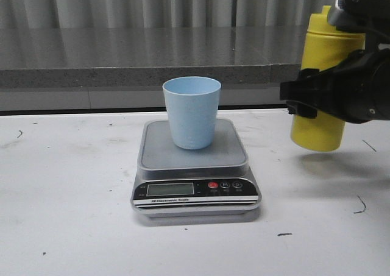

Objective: Pour seasoning into cup on scale with both arms
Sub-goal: 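Lower the yellow bottle upright onto the table with the right gripper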

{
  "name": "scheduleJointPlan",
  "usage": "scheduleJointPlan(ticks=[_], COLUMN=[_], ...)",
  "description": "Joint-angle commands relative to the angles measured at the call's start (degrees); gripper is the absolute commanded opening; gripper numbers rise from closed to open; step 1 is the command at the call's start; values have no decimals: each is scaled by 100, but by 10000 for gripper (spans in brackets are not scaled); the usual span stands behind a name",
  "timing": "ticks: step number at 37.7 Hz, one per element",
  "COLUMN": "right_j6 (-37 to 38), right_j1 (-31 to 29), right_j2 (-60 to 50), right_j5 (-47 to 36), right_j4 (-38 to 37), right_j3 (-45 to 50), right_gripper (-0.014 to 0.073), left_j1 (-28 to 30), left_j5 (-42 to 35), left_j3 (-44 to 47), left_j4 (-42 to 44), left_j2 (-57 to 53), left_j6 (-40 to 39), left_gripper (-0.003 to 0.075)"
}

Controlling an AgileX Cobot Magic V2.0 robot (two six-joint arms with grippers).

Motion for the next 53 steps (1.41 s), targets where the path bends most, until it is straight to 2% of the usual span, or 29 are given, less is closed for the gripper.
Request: scheduleJointPlan(ticks=[1, 10, 13, 15, 19, 21, 23, 27, 32, 40, 43, 45, 47, 52, 53], right_j6=[36, 36, 36, 36, 36, 36, 36, 36, 36, 41, 41, 51, 53, 53, 53], right_j1=[-17, -17, -17, -17, -17, -17, -17, -17, -17, -17, -17, -17, -17, -17, -17], right_j2=[61, 570, 570, 570, 570, 570, 570, 570, 570, 512, 512, 507, 500, 494, 465], right_j5=[-1083, -1360, -1313, -1320, -1464, -1483, -1501, -1714, -2702, -2689, -2689, -2689, -2689, -2694, -2694], right_j4=[-201, -315, -404, -417, -417, -417, -417, -424, -569, -1460, -1455, -1443, -1443, -1448, -1448], right_j3=[-116, -116, -116, -116, -28, 36, 101, 330, 899, 1813, 2084, 2213, 2319, 2562, 2604], right_gripper=[108, 108, 141, 206, 478, 588, 655, 660, 660, 660, 621, 551, 414, -25, -80], left_j1=[-2, -2, -2, -2, -2, -2, -2, -2, -2, -2, -2, -2, -2, -2, -2], left_j5=[-496, -496, -496, -496, -496, -496, -496, -496, -496, -496, -496, -496, -496, -496, -496], left_j3=[-152, -152, -152, -152, -152, -152, -152, -152, -152, -152, -152, -152, -152, -152, -152], left_j4=[-72, -72, -72, -72, -72, -72, -72, -72, -72, -72, -72, -72, -72, -72, -72], left_j2=[56, 56, 56, 56, 56, 56, 56, 56, 56, 56, 56, 56, 56, 56, 56], left_j6=[-38, -38, -38, -38, -38, -38, -38, -38, -38, -38, -38, -38, -38, -38, -38], left_gripper=[-20, -20, -20, -20, -20, -20, -20, -20, -20, -20, -20, -20, -20, -20, -20])
